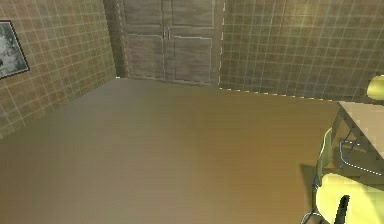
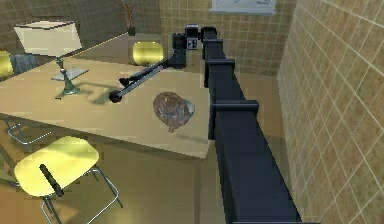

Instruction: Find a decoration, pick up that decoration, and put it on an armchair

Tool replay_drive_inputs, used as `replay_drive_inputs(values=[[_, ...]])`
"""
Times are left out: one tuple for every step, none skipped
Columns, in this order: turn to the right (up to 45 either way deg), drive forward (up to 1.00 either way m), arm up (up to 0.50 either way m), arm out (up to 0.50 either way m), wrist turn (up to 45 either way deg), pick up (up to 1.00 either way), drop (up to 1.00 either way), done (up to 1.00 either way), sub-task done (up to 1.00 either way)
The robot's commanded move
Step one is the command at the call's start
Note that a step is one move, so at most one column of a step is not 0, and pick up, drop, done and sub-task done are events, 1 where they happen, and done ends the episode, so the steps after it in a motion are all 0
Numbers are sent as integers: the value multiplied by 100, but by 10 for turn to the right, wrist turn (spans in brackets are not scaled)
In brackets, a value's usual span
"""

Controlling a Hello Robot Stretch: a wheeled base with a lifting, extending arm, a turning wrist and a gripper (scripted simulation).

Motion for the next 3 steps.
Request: replay_drive_inputs(values=[[0,0,0,0,450,0,0,0,0],[0,0,0,0,450,0,0,0,0],[0,0,0,0,30,0,0,0,0]])
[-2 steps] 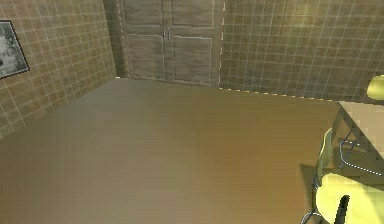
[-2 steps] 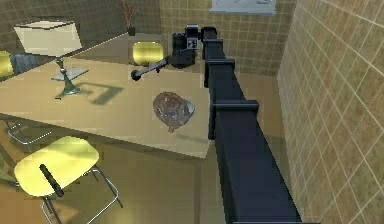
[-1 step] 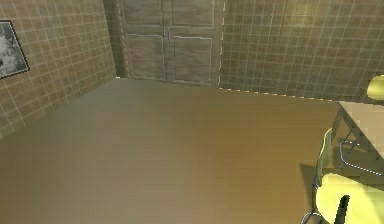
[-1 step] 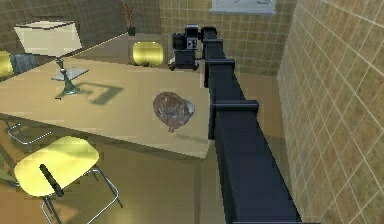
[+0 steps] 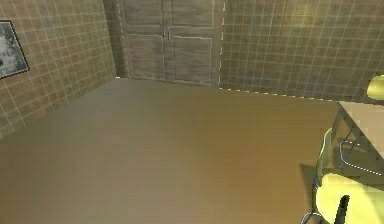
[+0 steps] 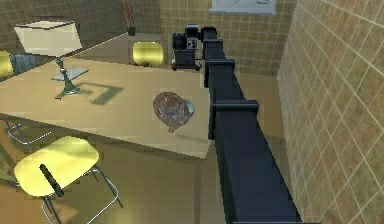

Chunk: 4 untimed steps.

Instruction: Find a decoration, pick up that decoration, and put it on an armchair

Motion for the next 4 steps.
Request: replay_drive_inputs(values=[[0,0,-24,0,0,0,0,0,0],[0,0,0,0,0,100,0,0,0],[0,0,10,0,0,0,0,0,0],[0,0,14,0,0,0,0,0,0]])
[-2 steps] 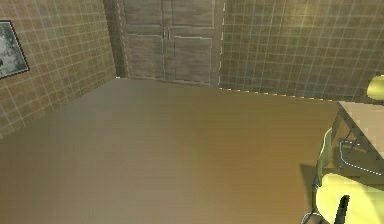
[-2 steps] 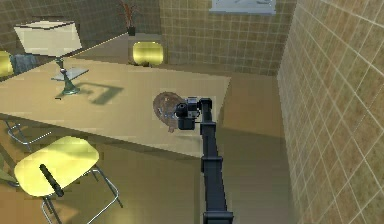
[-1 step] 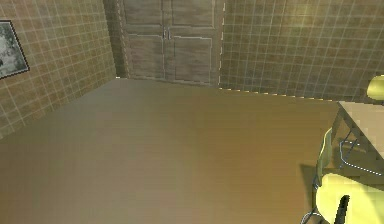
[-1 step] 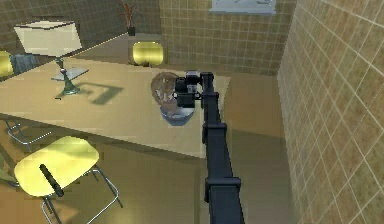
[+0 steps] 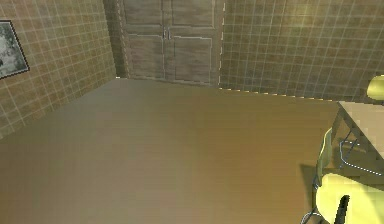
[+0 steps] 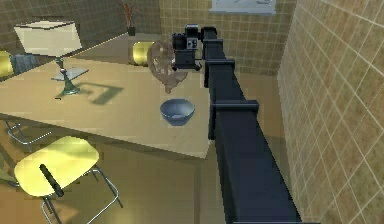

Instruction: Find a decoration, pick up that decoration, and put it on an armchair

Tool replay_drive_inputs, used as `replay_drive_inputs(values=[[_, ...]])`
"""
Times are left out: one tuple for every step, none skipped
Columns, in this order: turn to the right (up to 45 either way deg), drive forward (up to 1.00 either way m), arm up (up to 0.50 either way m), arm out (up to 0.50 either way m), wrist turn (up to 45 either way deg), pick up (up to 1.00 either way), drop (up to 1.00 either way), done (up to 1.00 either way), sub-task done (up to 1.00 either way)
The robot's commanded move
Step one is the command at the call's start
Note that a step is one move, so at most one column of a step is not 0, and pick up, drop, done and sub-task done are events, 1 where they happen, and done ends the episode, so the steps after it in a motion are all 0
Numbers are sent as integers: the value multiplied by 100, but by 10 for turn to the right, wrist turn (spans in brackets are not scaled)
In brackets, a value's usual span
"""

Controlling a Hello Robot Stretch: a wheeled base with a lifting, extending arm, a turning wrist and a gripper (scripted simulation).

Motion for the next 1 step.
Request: replay_drive_inputs(values=[[0,0,0,0,-450,0,0,0,0]])
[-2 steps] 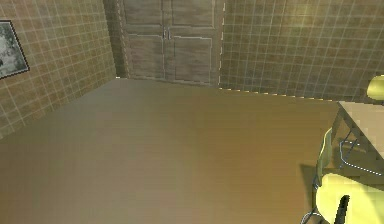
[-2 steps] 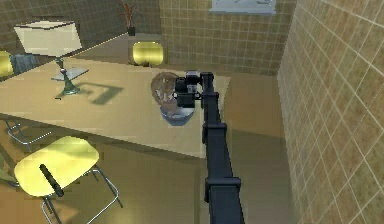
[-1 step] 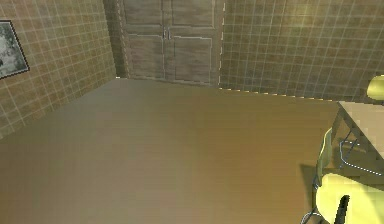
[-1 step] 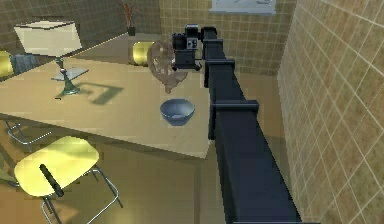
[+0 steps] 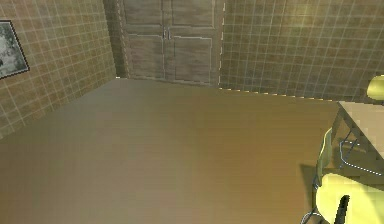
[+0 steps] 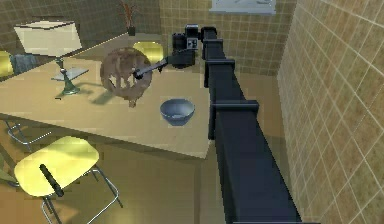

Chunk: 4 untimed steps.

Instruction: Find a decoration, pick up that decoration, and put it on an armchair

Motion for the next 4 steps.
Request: replay_drive_inputs(values=[[0,0,0,0,-450,0,0,0,0],[0,0,0,0,-420,0,0,0,0],[0,0,0,-48,0,0,0,0,0],[-450,0,0,0,0,0,0,0,0]])
